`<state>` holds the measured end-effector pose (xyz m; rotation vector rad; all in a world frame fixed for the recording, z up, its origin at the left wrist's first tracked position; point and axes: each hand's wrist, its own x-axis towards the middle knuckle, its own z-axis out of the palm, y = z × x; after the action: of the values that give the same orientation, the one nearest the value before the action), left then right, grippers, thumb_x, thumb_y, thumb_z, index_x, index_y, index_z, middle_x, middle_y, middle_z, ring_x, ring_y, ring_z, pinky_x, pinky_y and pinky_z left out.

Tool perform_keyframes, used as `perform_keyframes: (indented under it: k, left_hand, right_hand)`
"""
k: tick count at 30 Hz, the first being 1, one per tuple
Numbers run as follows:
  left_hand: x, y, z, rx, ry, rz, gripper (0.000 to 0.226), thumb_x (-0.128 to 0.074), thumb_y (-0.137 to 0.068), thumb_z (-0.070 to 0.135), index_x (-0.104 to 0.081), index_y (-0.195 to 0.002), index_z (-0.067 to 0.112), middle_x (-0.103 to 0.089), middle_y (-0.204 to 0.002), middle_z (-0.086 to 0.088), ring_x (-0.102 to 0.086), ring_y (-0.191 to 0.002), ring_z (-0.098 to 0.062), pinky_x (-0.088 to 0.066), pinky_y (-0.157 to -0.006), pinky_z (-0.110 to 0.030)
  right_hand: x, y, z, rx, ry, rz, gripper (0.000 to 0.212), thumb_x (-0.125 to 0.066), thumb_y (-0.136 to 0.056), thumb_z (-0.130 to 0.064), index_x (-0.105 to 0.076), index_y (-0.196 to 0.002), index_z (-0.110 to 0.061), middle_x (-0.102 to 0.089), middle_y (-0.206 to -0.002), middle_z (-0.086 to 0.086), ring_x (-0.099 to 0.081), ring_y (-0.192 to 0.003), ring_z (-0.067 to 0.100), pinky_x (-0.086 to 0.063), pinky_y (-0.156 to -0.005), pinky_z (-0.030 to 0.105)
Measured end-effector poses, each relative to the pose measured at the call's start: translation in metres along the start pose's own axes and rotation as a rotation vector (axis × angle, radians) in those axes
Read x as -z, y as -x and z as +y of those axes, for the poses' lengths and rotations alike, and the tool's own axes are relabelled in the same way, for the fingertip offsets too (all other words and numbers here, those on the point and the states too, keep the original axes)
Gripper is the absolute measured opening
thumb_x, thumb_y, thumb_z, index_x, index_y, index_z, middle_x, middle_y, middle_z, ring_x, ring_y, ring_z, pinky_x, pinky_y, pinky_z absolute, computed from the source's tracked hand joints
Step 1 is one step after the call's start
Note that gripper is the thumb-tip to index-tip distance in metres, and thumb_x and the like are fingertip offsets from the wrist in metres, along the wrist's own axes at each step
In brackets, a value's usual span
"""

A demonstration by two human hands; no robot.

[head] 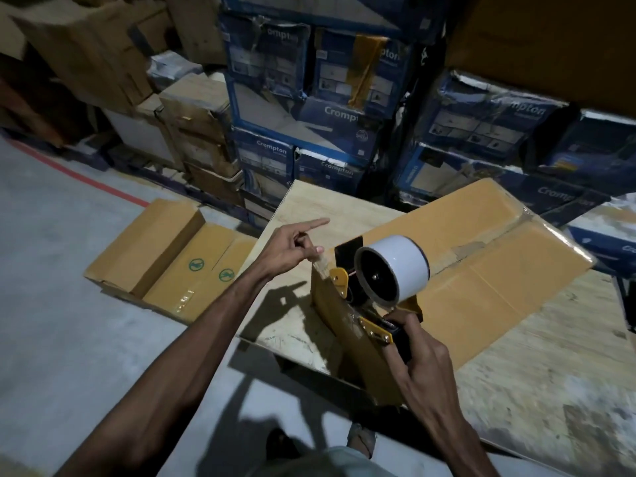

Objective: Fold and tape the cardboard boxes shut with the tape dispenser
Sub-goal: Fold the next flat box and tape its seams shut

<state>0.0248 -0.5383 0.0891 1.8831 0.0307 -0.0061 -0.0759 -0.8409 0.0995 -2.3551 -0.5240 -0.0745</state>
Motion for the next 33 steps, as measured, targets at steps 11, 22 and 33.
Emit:
perform_keyframes:
  k: [11,22,33]
  left_hand:
    - [0.020,-0.016,-0.022,-0.012,-0.046,0.059,0.057,-0.078,-0.091,0.010,-0.062,-0.143,0.030,-0.063,-0.066,-0.002,-0.063,-0.069,-0.010,-0.056,-0.100,-0.032]
    - [0.021,-0.023,-0.048,-0.018,-0.055,-0.012,0.057,-0.078,-0.092,0.012,-0.062,-0.143,0.032,-0.065,-0.066,-0.003,-0.066,-0.070,-0.010,-0.055,-0.102,-0.038]
    - [0.010,-0.021,-0.063,0.124,0.091,-0.077,0.042,-0.077,-0.092,0.012,-0.070,-0.133,0.021,-0.060,-0.067,-0.010,-0.061,-0.065,-0.011,-0.049,-0.072,-0.018]
  right_hand:
    - [-0.003,0.006,0.001,-0.014,0.042,0.001,0.051,-0.077,-0.085,-0.003,-0.053,-0.121,-0.031,-0.067,-0.086,-0.006,-0.049,-0.059,0.001,-0.045,-0.054,0.026]
    - [-0.010,0.010,-0.012,-0.038,0.125,-0.040,0.043,-0.073,-0.089,-0.011,-0.054,-0.123,-0.029,-0.069,-0.087,-0.003,-0.057,-0.064,0.016,-0.051,-0.051,0.035]
    - [-0.016,0.010,-0.012,-0.100,0.228,-0.119,0.036,-0.065,-0.094,-0.029,-0.051,-0.128,-0.032,-0.067,-0.092,-0.005,-0.062,-0.071,0.019,-0.054,-0.056,0.038]
